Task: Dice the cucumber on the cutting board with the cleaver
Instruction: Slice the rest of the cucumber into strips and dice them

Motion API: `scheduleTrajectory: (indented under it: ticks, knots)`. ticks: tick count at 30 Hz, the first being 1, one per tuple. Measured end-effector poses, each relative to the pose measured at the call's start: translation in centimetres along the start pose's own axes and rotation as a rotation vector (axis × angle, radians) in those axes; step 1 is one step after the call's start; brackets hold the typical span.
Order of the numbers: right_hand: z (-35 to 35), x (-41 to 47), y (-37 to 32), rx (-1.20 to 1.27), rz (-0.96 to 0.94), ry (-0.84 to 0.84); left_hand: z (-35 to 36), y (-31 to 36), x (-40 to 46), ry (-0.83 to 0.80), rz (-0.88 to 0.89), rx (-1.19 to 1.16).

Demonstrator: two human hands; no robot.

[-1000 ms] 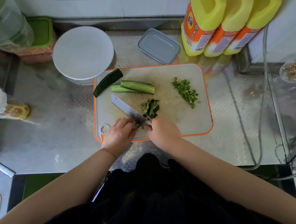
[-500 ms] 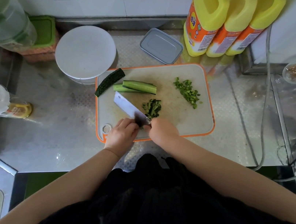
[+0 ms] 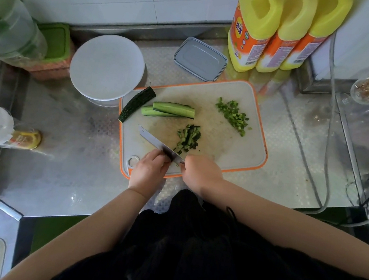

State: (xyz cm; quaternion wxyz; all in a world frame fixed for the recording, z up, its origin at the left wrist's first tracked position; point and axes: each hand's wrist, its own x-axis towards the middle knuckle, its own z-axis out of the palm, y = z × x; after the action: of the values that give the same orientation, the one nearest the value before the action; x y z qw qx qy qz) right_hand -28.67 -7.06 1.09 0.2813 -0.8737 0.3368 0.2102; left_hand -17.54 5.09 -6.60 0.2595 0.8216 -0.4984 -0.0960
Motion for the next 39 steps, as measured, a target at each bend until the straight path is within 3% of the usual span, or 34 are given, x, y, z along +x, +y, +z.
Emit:
scheduleTrajectory:
  ticks: [6, 13, 17, 31, 39]
  knots:
    - [0.7, 0.9, -0.8, -0.051, 0.044, -0.024, 0.2, -0.3, 0.1, 0.010, 0.025, -0.015]
    - [-0.7, 1.8, 0.3, 0.115, 0.093, -0.057, 0.3, -0.7, -0.2, 0.017, 0.003, 0.006]
    - [-0.9, 1.6, 0.7, 0.100, 0.069, -0.023, -0.3, -0.4, -0.8, 0.027, -0.084, -0.008]
    - [0.7, 1.0, -1.6, -0.050, 0.030, -0.068, -0.2, -0.7, -0.4, 0.000, -0.031, 0.032]
    - [-0.2, 2.1, -0.7, 0.146, 0.083, -0.083, -0.7, -0.6, -0.7, 0.001, -0.035, 0.087]
